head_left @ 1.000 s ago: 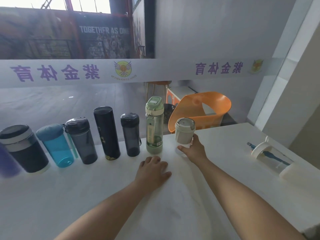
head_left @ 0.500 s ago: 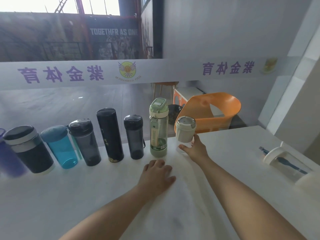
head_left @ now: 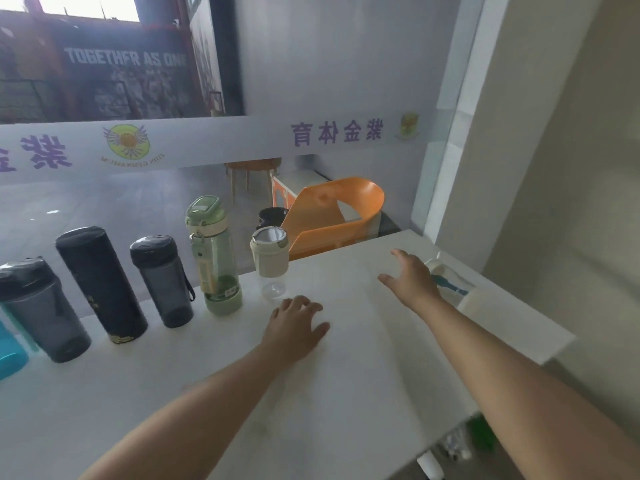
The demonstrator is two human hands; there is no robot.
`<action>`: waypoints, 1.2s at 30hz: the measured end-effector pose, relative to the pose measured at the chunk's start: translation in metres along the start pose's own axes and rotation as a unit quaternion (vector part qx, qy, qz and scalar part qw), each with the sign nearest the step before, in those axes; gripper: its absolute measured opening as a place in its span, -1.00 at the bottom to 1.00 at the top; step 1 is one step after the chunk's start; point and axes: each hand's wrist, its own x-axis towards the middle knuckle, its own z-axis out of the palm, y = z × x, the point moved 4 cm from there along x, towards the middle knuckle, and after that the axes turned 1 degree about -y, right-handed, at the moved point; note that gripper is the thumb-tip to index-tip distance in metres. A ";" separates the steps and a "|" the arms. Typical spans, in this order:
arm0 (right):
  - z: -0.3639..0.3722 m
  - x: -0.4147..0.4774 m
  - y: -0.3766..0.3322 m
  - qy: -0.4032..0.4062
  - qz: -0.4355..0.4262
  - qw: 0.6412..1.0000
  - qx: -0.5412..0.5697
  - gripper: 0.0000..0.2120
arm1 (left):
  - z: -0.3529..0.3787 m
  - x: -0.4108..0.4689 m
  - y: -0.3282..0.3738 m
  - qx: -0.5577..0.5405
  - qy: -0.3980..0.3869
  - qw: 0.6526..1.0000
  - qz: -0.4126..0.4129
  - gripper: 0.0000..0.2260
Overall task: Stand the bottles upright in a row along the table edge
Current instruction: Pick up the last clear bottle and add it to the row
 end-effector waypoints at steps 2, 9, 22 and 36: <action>-0.020 -0.004 0.026 0.018 0.013 1.000 -0.020 -0.36 | 0.009 0.009 0.021 0.001 -0.008 1.000 0.014 -0.55; -0.055 -0.013 0.097 0.020 0.103 0.986 -0.129 -0.25 | 0.032 0.020 0.069 0.018 -0.029 0.998 0.057 -0.55; -0.037 -0.001 0.123 0.025 0.160 0.963 -0.215 -0.29 | 0.030 0.013 0.043 0.037 -0.038 0.998 0.026 -0.56; 0.042 0.003 0.030 -0.038 0.162 0.964 0.209 -0.13 | 0.009 -0.011 0.003 0.060 -0.030 0.998 -0.018 -0.58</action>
